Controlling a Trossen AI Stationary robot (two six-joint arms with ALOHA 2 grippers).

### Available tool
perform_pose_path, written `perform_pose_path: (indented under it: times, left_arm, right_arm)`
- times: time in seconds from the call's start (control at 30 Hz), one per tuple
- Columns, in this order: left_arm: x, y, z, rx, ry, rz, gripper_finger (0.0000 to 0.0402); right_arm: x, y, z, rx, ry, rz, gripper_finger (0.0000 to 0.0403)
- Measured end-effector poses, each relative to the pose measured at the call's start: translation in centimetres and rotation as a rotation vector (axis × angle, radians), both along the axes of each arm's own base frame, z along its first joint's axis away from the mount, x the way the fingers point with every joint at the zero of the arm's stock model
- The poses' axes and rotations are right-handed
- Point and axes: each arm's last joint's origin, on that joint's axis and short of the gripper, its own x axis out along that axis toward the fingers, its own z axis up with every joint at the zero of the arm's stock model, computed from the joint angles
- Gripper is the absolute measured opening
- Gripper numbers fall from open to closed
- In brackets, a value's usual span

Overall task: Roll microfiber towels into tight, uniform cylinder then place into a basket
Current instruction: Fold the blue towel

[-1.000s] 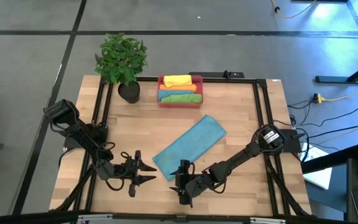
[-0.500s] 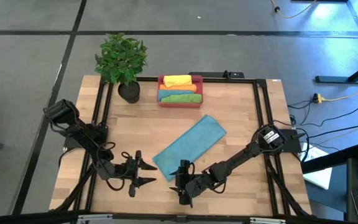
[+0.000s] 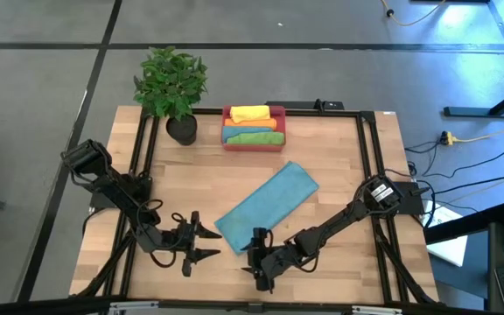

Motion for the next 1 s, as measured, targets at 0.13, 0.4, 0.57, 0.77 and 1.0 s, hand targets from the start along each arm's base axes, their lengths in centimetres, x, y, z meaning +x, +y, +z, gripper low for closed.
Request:
perform_pose_path:
  times: [0.13, 0.4, 0.57, 0.77, 1.0]
  left_arm:
    - [-0.1, -0.1, 0.0, -0.001, 0.000, -0.003, 0.0200]
    - [-0.1, -0.1, 0.0, 0.008, 0.002, -0.004, 0.0200]
    - [-0.1, -0.1, 0.0, 0.010, 0.003, -0.004, 0.0200]
    - [-0.1, -0.1, 0.0, -0.011, 0.003, -0.003, 0.0200]
    - [-0.1, -0.1, -0.1, -0.021, 0.004, -0.003, 0.0200]
  right_arm:
    - [-0.2, -0.1, -0.3, -0.012, 0.046, 0.019, 0.0273]
    - [-0.4, -0.5, -0.7, -0.136, 0.076, 0.059, 0.0273]
    - [0.1, -1.2, -1.3, -0.171, 0.074, 0.047, 0.0273]
    - [0.4, -1.4, -2.3, -0.190, 0.079, 0.057, 0.0273]
    - [0.6, -1.8, -2.3, -0.201, 0.070, 0.030, 0.0273]
